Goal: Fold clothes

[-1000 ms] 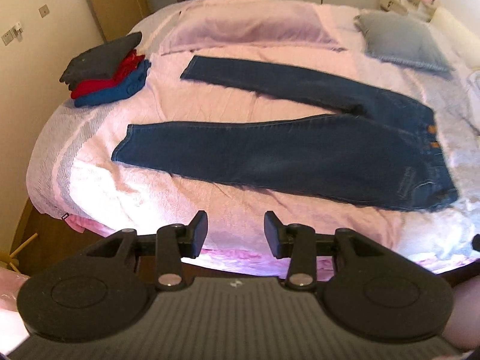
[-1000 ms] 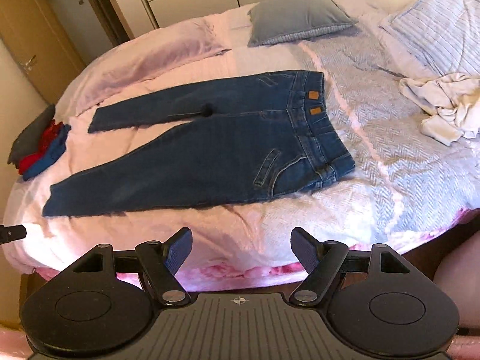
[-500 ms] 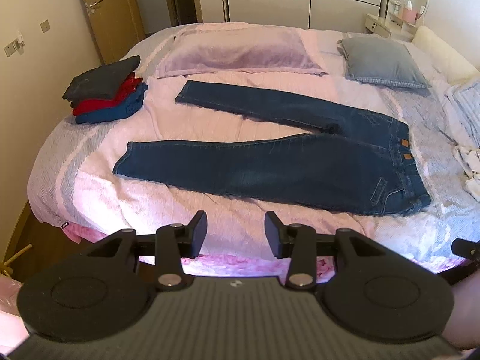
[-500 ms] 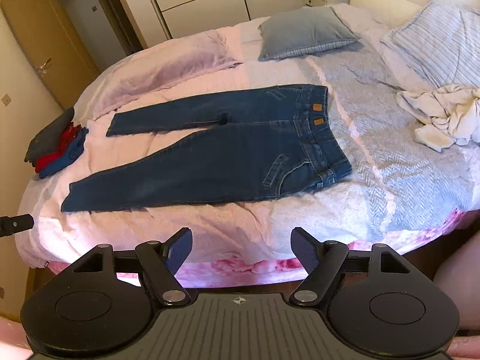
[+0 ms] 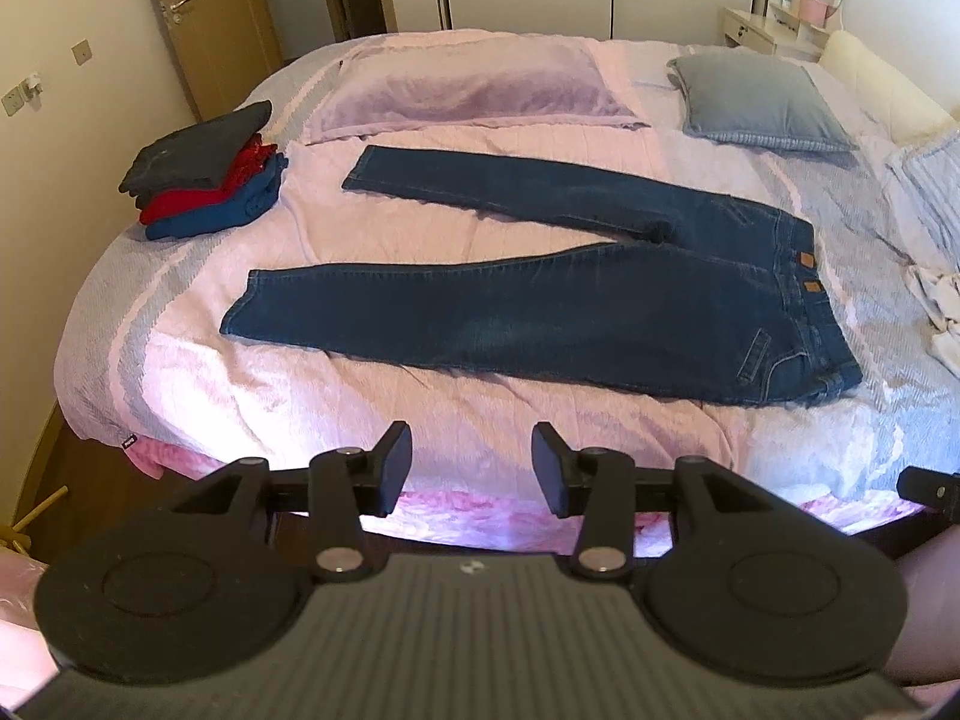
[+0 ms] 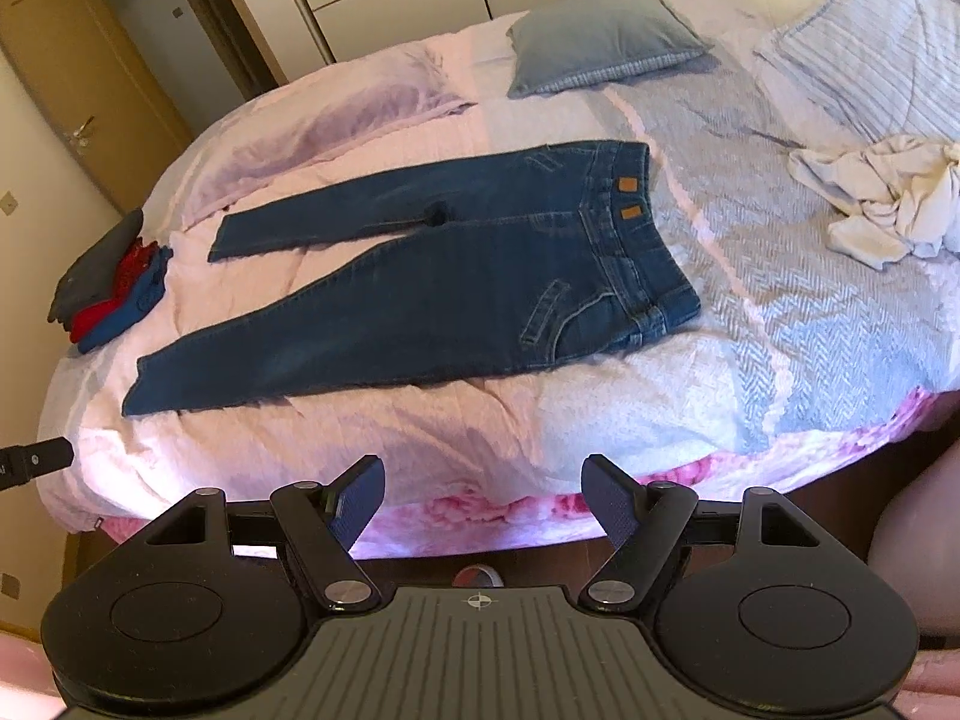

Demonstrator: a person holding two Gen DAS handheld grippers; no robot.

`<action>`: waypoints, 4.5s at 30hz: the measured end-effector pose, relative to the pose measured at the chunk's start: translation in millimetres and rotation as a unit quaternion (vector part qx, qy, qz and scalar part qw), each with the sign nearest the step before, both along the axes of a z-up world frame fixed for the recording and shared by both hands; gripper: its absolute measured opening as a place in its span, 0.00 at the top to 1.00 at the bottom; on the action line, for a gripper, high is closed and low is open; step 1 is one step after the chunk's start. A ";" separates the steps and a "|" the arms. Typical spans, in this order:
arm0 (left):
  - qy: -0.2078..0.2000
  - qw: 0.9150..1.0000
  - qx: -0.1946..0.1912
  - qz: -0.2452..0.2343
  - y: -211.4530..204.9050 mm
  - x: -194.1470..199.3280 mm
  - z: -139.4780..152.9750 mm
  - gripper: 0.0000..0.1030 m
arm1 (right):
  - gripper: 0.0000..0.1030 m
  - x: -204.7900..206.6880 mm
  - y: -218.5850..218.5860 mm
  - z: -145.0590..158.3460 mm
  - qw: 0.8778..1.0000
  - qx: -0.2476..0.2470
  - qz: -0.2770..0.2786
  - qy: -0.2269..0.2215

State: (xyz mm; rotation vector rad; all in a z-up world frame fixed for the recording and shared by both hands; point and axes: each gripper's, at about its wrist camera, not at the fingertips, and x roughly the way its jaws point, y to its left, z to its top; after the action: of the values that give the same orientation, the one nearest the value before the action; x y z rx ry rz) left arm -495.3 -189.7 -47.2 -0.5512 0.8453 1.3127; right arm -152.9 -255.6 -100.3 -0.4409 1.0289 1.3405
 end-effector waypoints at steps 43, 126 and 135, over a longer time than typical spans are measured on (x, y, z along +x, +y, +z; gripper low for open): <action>-0.015 0.994 -0.069 -0.081 331.6 6.6 -64.2 0.59 | 0.27 31.8 247.2 -43.3 0.989 -0.062 -0.130 -0.018; -0.223 0.951 -0.107 0.186 341.9 -135.1 -268.0 0.66 | 0.49 129.7 202.8 -196.4 0.954 -0.047 -0.260 0.141; -0.314 0.886 -0.064 0.335 365.3 -161.4 -298.4 0.66 | 0.49 181.0 167.4 -228.2 0.883 0.069 -0.396 0.244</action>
State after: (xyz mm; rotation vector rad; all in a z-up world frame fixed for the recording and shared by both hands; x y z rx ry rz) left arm -656.7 175.6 -345.7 -1.3742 0.1821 1.5513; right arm 28.1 -88.2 -328.5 0.4346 1.3161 0.7641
